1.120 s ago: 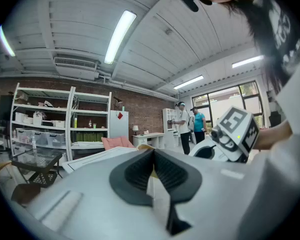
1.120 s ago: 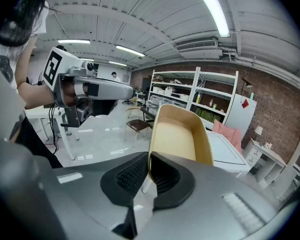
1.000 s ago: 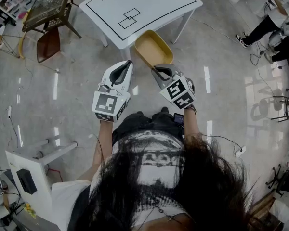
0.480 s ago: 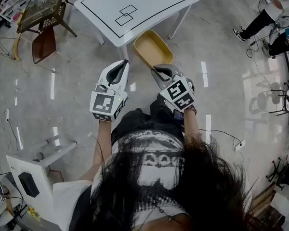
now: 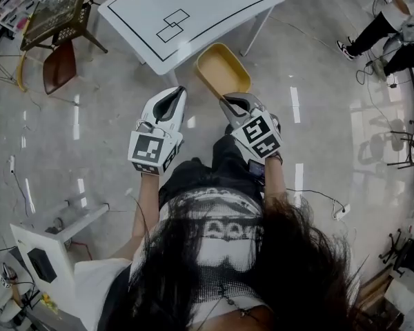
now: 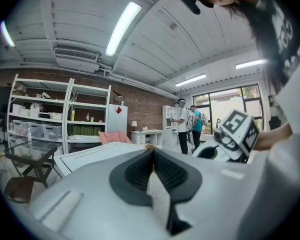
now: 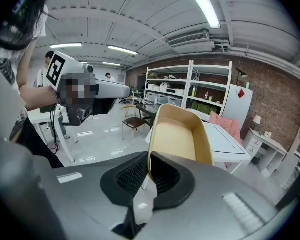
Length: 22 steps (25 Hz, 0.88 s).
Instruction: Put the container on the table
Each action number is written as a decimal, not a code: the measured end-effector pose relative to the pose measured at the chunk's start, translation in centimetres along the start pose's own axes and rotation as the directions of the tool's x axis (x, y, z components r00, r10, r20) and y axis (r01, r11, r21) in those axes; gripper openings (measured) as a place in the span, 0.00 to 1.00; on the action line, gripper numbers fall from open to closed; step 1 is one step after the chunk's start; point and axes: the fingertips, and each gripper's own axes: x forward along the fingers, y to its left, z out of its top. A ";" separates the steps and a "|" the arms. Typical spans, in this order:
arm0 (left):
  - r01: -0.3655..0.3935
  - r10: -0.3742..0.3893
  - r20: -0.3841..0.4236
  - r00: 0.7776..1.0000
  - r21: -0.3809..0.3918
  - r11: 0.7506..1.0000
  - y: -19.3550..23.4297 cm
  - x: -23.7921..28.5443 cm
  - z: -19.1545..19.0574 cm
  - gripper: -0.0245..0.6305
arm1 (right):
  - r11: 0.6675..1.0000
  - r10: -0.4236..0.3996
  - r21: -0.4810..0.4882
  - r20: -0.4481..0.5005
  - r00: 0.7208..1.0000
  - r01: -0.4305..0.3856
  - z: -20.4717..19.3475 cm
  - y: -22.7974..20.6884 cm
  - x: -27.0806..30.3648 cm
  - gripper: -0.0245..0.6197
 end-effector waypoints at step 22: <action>-0.092 0.092 -0.023 0.996 0.007 0.996 -1.7 25.6 4.3 0.04 | 0.996 0.079 -0.048 0.021 0.997 -0.077 -4.4 -26.7 2.6 0.07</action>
